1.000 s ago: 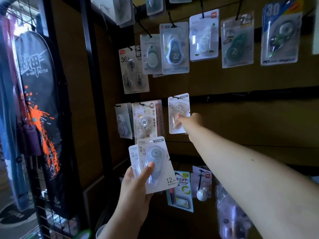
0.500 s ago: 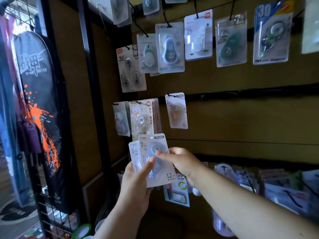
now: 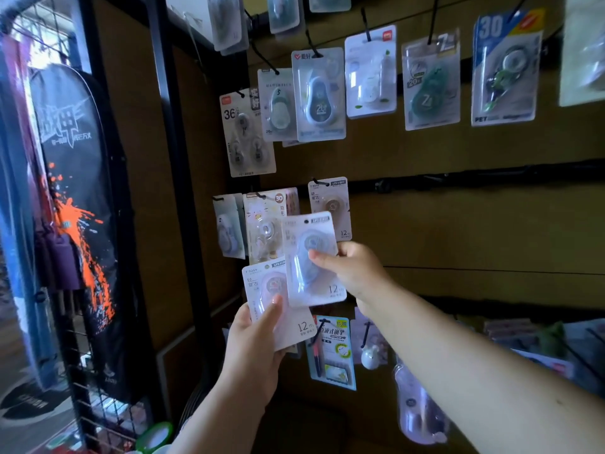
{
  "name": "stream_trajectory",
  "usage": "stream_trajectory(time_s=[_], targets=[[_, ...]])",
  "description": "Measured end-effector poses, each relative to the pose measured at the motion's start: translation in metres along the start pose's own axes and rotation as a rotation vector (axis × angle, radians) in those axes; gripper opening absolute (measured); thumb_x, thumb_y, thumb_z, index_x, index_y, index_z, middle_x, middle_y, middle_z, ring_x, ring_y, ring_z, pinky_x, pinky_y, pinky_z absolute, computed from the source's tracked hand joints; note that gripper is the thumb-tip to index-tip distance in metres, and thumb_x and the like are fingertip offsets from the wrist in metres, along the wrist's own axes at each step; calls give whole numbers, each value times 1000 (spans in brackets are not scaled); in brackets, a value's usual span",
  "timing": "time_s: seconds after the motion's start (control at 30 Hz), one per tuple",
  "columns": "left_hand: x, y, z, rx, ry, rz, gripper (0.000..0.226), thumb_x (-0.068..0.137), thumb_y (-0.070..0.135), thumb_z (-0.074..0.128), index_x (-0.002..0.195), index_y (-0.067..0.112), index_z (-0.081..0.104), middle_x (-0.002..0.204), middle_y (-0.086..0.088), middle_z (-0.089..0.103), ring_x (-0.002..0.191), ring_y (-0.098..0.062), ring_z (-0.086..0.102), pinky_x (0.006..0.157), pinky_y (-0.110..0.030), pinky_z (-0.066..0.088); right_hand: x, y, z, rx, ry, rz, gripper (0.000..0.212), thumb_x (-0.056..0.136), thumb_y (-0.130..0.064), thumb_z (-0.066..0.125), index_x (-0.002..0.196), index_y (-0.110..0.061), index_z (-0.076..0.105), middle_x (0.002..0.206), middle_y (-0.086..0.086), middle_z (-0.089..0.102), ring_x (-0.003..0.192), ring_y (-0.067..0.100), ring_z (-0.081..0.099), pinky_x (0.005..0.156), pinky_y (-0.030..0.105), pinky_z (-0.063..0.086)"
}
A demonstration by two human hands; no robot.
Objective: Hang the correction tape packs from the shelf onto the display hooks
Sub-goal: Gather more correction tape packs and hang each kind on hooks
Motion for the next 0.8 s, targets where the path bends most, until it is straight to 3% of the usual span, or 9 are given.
stream_trajectory(time_s=[0.1, 0.23, 0.37, 0.5, 0.63, 0.8], targets=[[1, 3, -1, -5, 28, -10, 21, 96, 19, 60, 115, 12, 65, 102, -11, 76, 83, -23, 75, 60, -34, 59, 14, -17, 0, 3, 51, -49, 32, 77, -27, 78, 97, -5, 67, 101, 13, 72, 96, 30, 68, 88, 48, 54], [0, 4, -1, 2, 36, -19, 21, 95, 20, 61, 115, 14, 65, 104, -12, 76, 83, -23, 74, 59, -32, 58, 32, -38, 0, 12, 106, -105, 29, 77, -30, 78, 98, -14, 67, 101, 3, 72, 92, 18, 68, 86, 38, 56], [0, 4, -1, -7, 29, -18, 23, 94, 21, 62, 117, 14, 64, 103, -11, 76, 83, -23, 75, 59, -32, 58, 45, -49, -1, -22, 153, -122, 32, 78, -30, 77, 101, -10, 67, 99, 3, 72, 93, 20, 68, 86, 37, 55], [0, 5, -1, -13, 22, -22, 26, 95, 21, 62, 120, 13, 62, 104, -11, 76, 85, -23, 75, 61, -33, 58, 55, -48, 0, -96, 183, -92, 35, 80, -31, 75, 105, -9, 67, 101, 3, 70, 91, 18, 66, 74, 29, 52], [0, 4, -1, -29, 37, -33, 26, 94, 20, 62, 119, 12, 62, 107, -13, 75, 86, -26, 75, 60, -34, 59, 67, -41, 1, -124, 224, -54, 40, 80, -32, 75, 108, -6, 65, 104, 7, 69, 93, 21, 65, 65, 26, 50], [2, 1, -2, -26, 43, -42, 24, 97, 22, 60, 119, 15, 62, 107, -11, 75, 89, -26, 74, 62, -36, 59, 85, -32, -4, -206, 293, 38, 56, 78, -40, 75, 119, -6, 57, 111, 9, 64, 95, 25, 62, 71, 32, 49]])
Point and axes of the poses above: each hand's wrist, its own x-axis towards the middle knuckle, its own z-axis out of the palm, y = z × x, the point moved 2 cm from there along x, towards the middle knuckle
